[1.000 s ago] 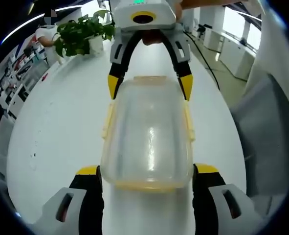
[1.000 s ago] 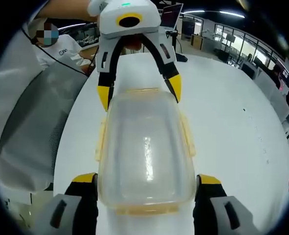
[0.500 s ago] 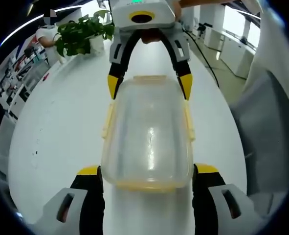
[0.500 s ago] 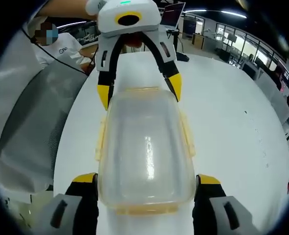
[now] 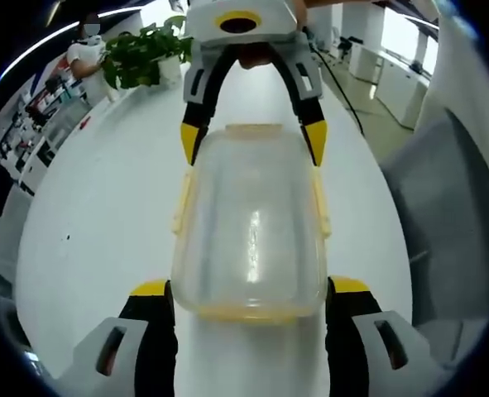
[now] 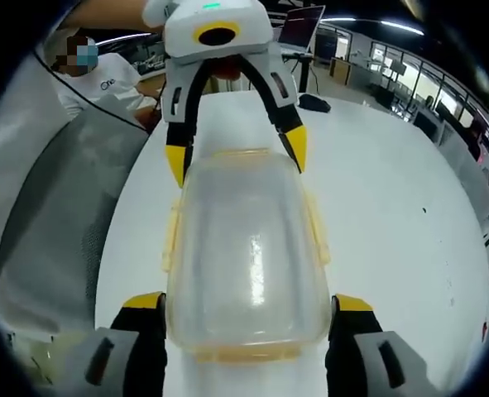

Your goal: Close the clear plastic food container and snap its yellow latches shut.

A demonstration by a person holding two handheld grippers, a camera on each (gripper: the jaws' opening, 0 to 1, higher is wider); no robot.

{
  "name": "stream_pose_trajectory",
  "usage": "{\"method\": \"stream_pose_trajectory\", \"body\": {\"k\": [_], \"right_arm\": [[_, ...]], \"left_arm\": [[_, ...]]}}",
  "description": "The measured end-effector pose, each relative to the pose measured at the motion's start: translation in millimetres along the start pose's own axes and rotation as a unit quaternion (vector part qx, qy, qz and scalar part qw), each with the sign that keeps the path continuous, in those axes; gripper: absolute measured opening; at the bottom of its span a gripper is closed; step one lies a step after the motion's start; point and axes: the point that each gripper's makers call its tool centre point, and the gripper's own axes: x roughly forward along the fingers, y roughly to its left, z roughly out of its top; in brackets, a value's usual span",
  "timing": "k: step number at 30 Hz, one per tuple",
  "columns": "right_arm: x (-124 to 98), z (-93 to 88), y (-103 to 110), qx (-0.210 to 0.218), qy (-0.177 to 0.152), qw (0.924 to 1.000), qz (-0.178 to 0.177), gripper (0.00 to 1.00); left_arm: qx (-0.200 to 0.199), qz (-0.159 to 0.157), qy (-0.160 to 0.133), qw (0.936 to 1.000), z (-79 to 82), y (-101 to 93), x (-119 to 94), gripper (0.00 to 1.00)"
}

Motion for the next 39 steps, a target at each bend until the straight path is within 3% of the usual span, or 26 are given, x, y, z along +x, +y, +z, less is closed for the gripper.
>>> {"method": "stream_pose_trajectory", "body": {"k": [21, 32, 39], "right_arm": [[43.0, 73.4, 9.6, -0.009, 0.000, 1.0000, 0.005, 0.80], [63.3, 95.7, 8.1, -0.012, 0.002, 0.9999, 0.008, 0.80], [70.2, 104.1, 1.2, -0.016, 0.005, 0.9998, 0.009, 0.80]], "left_arm": [[-0.007, 0.007, 0.003, 0.9999, -69.0, -3.1, -48.3, 0.71], [-0.011, 0.008, 0.003, 0.9999, -97.8, 0.4, -61.0, 0.71], [-0.014, 0.010, 0.002, 0.9999, -108.0, 7.5, -63.7, 0.71]]}}
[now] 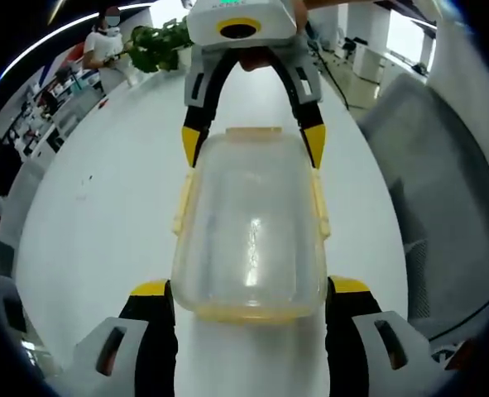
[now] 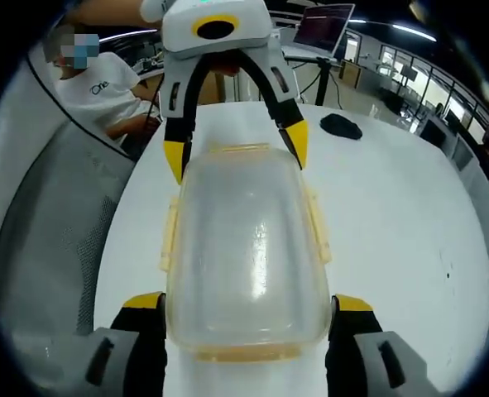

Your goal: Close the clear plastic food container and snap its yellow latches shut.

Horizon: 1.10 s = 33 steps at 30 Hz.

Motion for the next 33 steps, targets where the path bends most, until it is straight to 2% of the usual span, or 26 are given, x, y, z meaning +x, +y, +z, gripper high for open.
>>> {"method": "stream_pose_trajectory", "body": {"k": [10, 33], "right_arm": [[1.0, 0.8, -13.0, 0.005, -0.007, 1.0000, 0.004, 0.80], [-0.7, 2.5, -68.7, 0.012, -0.015, 0.9998, 0.006, 0.80]], "left_arm": [[-0.003, -0.006, 0.000, 1.0000, -1.9, 12.8, 3.3, 0.72], [0.003, -0.015, 0.004, 0.9999, 1.2, 69.2, 10.5, 0.72]]}}
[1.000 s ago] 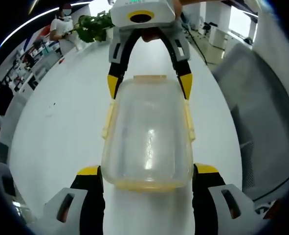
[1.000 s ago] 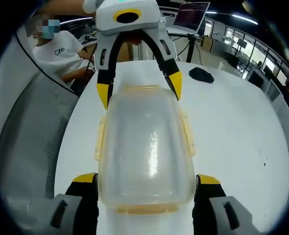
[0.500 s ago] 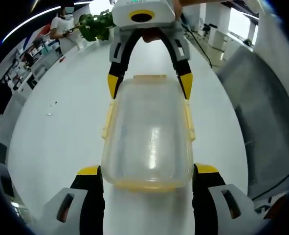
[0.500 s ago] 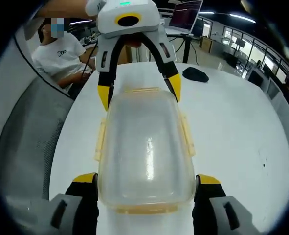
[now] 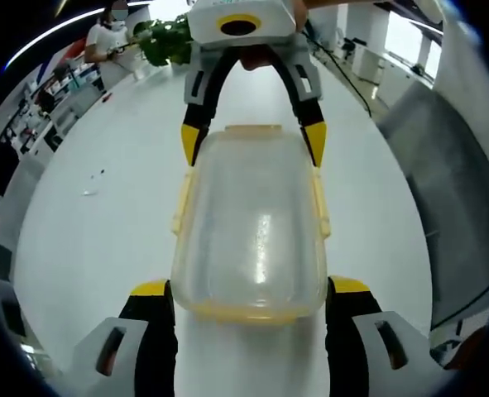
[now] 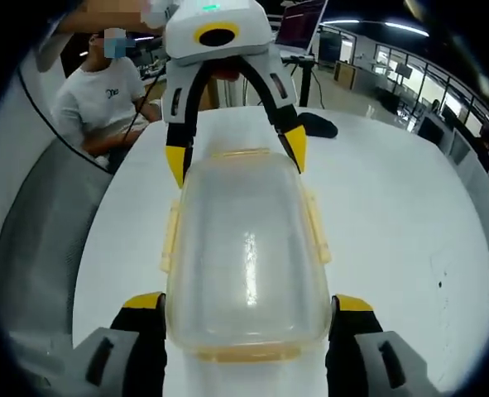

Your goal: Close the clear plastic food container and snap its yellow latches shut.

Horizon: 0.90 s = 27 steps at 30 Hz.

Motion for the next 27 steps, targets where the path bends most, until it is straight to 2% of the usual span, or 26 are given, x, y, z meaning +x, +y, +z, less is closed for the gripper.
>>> {"method": "stream_pose_trajectory", "body": {"k": [9, 22, 24, 25, 26, 27], "right_arm": [[-0.7, -0.4, -11.4, -0.005, 0.004, 1.0000, -0.001, 0.80], [0.3, -0.3, -9.9, 0.007, 0.005, 1.0000, 0.003, 0.82], [1.7, -1.9, -12.1, 0.023, 0.008, 0.9997, -0.005, 0.93], [2.4, -1.8, -12.2, 0.042, 0.007, 0.9991, -0.007, 0.99], [2.1, 2.2, -13.4, 0.044, -0.002, 0.9990, -0.002, 0.99], [0.9, 2.6, -13.5, 0.053, -0.003, 0.9986, 0.001, 0.99]], "left_arm": [[-0.005, 0.003, -0.006, 1.0000, 1.5, 10.0, 0.4, 0.72], [-0.008, 0.000, -0.002, 1.0000, 0.9, 9.4, 0.2, 0.73], [-0.028, -0.003, -0.006, 0.9996, 1.2, 6.5, 0.9, 0.80], [-0.031, 0.007, 0.001, 0.9995, -1.5, 9.8, 1.1, 0.88], [-0.029, 0.008, -0.004, 0.9996, -0.5, 9.8, 1.4, 0.97], [-0.035, 0.006, -0.013, 0.9993, 1.2, 8.7, 0.8, 0.99]]}}
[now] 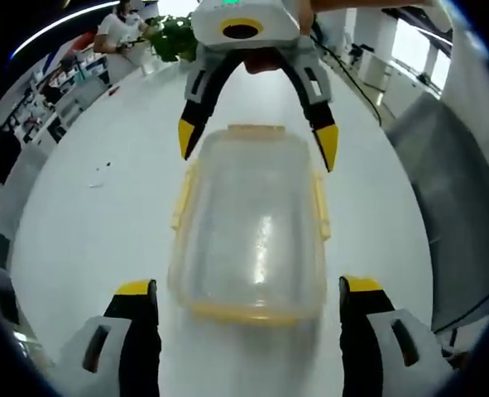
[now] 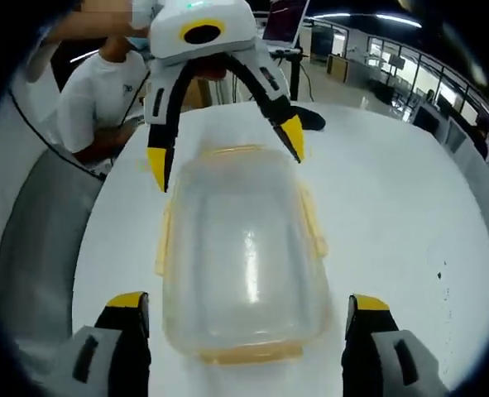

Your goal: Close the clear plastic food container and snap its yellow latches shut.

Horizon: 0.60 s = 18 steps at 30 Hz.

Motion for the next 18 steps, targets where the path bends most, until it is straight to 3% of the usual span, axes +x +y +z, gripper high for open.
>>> {"method": "stream_pose_trajectory", "body": {"k": [9, 18], "right_arm": [[-1.2, -2.3, 3.8, -0.020, 0.004, 0.9998, -0.003, 0.99], [-14.0, 11.3, 6.0, -0.026, -0.022, 0.9993, -0.018, 0.99]], "left_arm": [[-0.007, 0.004, 0.003, 1.0000, -3.2, 1.5, -3.2, 0.99], [-0.011, 0.011, 0.001, 0.9999, -2.1, -4.2, -11.4, 0.99]]}}
